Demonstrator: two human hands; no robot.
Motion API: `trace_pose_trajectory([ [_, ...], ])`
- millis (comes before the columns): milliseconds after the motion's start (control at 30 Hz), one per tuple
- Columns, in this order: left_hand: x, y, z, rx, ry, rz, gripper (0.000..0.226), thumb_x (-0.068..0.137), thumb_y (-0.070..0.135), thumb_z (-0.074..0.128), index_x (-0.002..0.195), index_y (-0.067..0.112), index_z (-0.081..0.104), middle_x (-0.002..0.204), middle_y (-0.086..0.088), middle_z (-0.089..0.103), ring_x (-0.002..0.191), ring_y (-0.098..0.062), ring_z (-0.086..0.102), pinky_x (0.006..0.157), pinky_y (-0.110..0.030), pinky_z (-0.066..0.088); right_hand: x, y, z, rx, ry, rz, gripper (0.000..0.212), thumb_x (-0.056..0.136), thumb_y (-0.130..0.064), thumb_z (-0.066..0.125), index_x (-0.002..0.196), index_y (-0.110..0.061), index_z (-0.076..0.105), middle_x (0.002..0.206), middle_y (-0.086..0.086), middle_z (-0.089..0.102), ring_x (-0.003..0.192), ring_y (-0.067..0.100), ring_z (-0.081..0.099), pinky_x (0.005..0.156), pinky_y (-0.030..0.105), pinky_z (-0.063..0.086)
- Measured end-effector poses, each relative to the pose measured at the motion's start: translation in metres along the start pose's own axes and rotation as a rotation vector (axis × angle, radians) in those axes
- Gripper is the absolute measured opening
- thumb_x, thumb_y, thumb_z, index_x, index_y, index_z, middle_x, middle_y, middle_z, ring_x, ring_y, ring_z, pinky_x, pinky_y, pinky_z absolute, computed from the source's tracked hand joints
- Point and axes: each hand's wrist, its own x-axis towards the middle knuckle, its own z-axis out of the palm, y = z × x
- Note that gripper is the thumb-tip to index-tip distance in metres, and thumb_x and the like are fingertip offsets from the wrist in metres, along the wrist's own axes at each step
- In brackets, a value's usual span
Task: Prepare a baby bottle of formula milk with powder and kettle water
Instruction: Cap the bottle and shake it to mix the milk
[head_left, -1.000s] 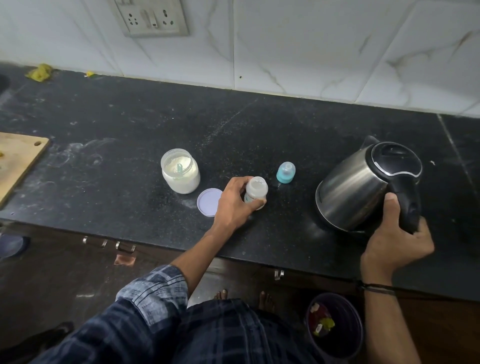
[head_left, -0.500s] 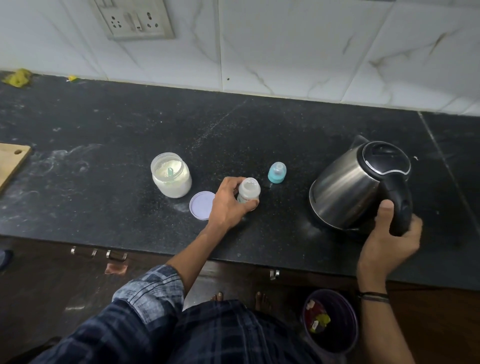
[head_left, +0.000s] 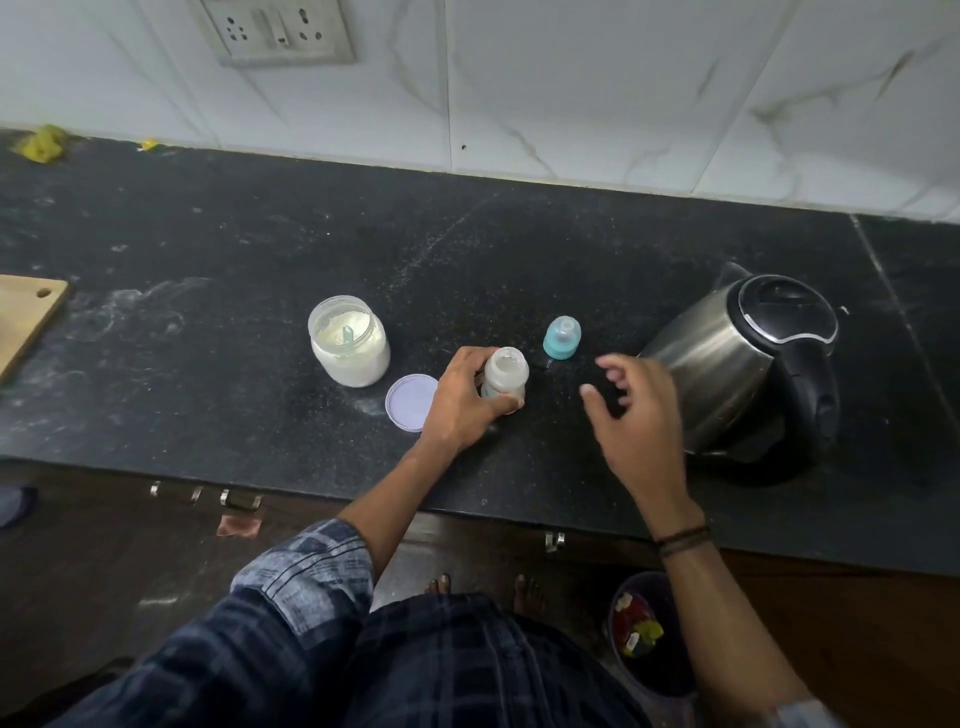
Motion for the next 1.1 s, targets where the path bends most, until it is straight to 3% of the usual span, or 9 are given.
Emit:
trace_pose_trajectory([
  [100,-0.001,0.000,0.000,-0.014,0.006,-0.003,0.062,0.074,0.011,0.092,0.123,0.032,0.059,0.122,0.013,0.058,0.117,-0.012,0.062,0.107,-0.030,0.050,0.033,0.004,0.025,-0.133,-0.255,0.075,0.051,0.091,-0.021,0.080,0.138,-0.017,0.060,0.130,0.007,0.053,0.118,0.029,0.055,0.100,0.041,0.049],
  [300,-0.003,0.002,0.000,-0.005,0.013,0.006,0.064,0.072,0.012,0.093,0.121,0.033,0.058,0.121,0.007,0.061,0.117,-0.017,0.063,0.107,-0.042,0.051,0.080,0.010,0.062,-0.273,-0.406,0.146,0.068,0.094,-0.021,0.078,0.154,-0.020,0.047,0.158,0.016,0.036,0.134,0.041,0.046,0.106,0.047,0.045],
  [533,-0.002,0.001,-0.001,0.012,0.001,-0.003,0.062,0.073,0.014,0.094,0.126,0.023,0.062,0.126,0.002,0.062,0.120,-0.021,0.062,0.107,-0.047,0.051,0.094,0.007,0.063,-0.293,-0.432,0.189,0.046,0.094,-0.005,0.067,0.137,-0.020,0.060,0.130,0.018,0.057,0.113,0.040,0.061,0.092,0.043,0.049],
  [700,-0.002,0.001,-0.002,0.025,-0.011,-0.002,0.061,0.074,0.016,0.094,0.124,0.028,0.059,0.127,0.003,0.062,0.120,-0.019,0.060,0.108,-0.046,0.051,0.093,-0.007,0.040,-0.125,-0.388,0.287,0.040,0.092,-0.016,0.069,0.131,-0.027,0.064,0.125,0.007,0.062,0.112,0.029,0.061,0.090,0.035,0.042],
  [833,-0.002,0.001,-0.002,0.014,-0.007,-0.005,0.061,0.074,0.015,0.094,0.124,0.027,0.061,0.126,0.004,0.062,0.120,-0.017,0.060,0.108,-0.042,0.051,0.089,-0.025,0.013,0.102,-0.373,0.296,0.038,0.089,-0.022,0.076,0.122,-0.037,0.066,0.117,-0.007,0.068,0.106,0.018,0.066,0.094,0.040,0.054],
  [1000,-0.003,0.001,-0.004,-0.022,-0.018,-0.020,0.062,0.075,0.014,0.093,0.123,0.032,0.058,0.121,0.011,0.060,0.113,-0.003,0.060,0.100,-0.029,0.051,0.082,-0.047,0.003,0.325,-0.476,0.226,0.040,0.088,-0.016,0.081,0.115,-0.042,0.068,0.112,-0.016,0.072,0.095,-0.002,0.070,0.086,0.026,0.059],
  [1100,-0.003,0.003,-0.005,-0.001,-0.028,-0.010,0.061,0.075,0.015,0.094,0.126,0.024,0.061,0.122,0.004,0.061,0.111,-0.012,0.062,0.101,-0.036,0.055,0.078,-0.055,0.009,0.271,-0.551,0.169,0.042,0.087,-0.014,0.081,0.117,-0.041,0.068,0.118,-0.012,0.070,0.101,0.006,0.070,0.091,0.034,0.060],
])
